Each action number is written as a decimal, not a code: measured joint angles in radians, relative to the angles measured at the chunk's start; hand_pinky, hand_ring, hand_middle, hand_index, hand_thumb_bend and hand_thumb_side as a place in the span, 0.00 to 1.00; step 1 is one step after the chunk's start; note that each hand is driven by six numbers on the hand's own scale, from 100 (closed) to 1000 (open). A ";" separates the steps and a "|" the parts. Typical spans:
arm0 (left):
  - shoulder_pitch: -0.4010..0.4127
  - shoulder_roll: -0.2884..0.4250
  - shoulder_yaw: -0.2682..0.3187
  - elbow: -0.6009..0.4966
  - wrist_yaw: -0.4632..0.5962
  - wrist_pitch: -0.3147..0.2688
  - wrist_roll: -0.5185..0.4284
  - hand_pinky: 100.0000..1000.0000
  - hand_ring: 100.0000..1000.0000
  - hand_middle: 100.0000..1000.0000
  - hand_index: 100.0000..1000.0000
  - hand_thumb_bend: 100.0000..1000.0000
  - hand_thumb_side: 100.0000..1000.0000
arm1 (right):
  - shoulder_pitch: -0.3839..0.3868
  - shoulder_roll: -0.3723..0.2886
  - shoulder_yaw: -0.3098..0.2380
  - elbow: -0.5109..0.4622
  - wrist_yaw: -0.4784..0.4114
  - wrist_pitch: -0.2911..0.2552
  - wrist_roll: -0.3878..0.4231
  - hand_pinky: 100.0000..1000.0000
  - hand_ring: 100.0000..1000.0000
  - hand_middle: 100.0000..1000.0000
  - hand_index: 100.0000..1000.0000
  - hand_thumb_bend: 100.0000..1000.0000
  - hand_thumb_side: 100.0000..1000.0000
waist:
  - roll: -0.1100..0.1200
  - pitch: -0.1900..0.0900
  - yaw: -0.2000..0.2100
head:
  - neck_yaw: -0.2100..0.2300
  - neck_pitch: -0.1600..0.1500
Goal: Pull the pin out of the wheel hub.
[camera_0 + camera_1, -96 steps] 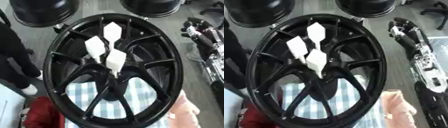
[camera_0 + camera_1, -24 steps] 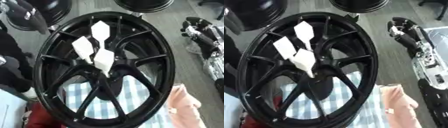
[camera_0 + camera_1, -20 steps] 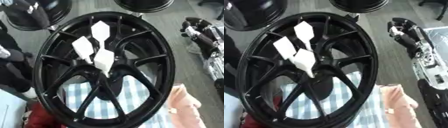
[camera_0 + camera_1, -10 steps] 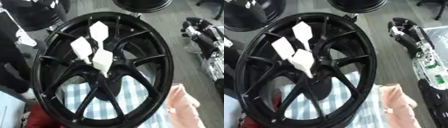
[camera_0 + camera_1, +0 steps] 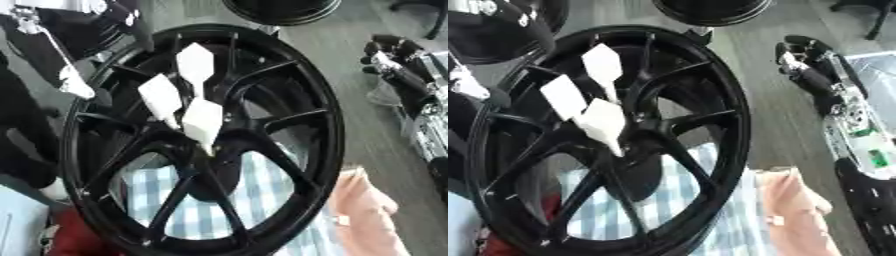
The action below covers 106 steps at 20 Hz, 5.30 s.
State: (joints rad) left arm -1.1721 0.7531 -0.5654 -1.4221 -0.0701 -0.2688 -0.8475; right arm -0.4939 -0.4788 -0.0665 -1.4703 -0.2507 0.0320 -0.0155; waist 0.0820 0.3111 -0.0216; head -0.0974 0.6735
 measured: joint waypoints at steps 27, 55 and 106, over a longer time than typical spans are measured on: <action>-0.020 -0.050 -0.065 0.022 0.023 -0.002 0.002 0.82 0.79 0.72 0.76 0.49 0.00 | -0.003 0.008 0.000 0.005 0.000 0.003 -0.002 0.70 0.67 0.62 0.76 0.14 0.28 | 0.000 0.006 -0.005 | 0.009 -0.012; -0.018 -0.058 -0.096 0.013 0.012 0.004 -0.004 0.71 0.59 0.40 0.32 0.14 0.00 | -0.001 0.012 0.000 0.006 0.000 0.004 -0.003 0.70 0.67 0.62 0.76 0.12 0.30 | 0.001 0.007 -0.012 | 0.018 -0.012; 0.540 0.395 0.626 0.063 0.089 0.061 0.131 0.84 0.83 0.78 0.79 0.52 0.28 | 0.015 -0.020 -0.059 0.005 -0.019 -0.024 -0.055 0.71 0.67 0.62 0.76 0.11 0.28 | -0.033 0.011 0.069 | -0.046 -0.009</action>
State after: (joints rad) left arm -0.6320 1.1478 0.0605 -1.3589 0.0186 -0.2081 -0.7161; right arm -0.4788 -0.4986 -0.1255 -1.4649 -0.2693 0.0080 -0.0705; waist 0.0489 0.3223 0.0472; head -0.1433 0.6649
